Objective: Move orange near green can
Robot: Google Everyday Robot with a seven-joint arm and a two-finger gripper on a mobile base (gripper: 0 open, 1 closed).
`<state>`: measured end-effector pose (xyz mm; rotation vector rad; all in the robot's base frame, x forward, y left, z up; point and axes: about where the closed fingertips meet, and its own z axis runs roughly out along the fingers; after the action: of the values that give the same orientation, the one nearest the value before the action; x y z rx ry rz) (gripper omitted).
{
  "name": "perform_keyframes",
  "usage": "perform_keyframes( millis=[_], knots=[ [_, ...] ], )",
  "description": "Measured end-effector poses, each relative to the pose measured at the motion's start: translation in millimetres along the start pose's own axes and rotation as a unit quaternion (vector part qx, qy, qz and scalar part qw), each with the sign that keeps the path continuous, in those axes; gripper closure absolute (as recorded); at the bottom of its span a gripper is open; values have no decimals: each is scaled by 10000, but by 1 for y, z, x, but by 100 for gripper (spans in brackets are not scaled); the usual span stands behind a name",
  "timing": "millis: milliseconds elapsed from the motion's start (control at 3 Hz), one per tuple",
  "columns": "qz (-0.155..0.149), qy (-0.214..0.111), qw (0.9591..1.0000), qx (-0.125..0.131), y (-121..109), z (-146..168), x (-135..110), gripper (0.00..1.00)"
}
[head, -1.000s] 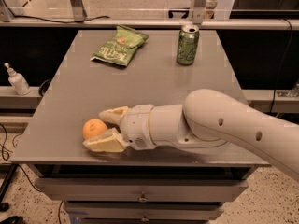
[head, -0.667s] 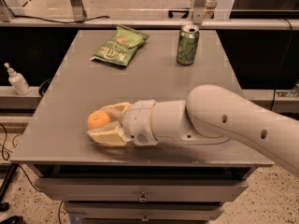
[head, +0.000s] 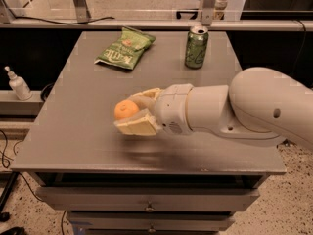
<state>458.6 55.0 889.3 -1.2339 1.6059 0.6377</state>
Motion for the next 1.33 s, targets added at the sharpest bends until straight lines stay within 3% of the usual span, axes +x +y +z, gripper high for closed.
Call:
perform_keyframes(
  millis=[333,667,1333],
  knots=[
    [-15,-12,10000,1,0,0,-1,100],
    [-135,-70,9995,290,-32,-8,3,100],
    [-222,154,9941,1048,-136,-34,39,100]
  ],
)
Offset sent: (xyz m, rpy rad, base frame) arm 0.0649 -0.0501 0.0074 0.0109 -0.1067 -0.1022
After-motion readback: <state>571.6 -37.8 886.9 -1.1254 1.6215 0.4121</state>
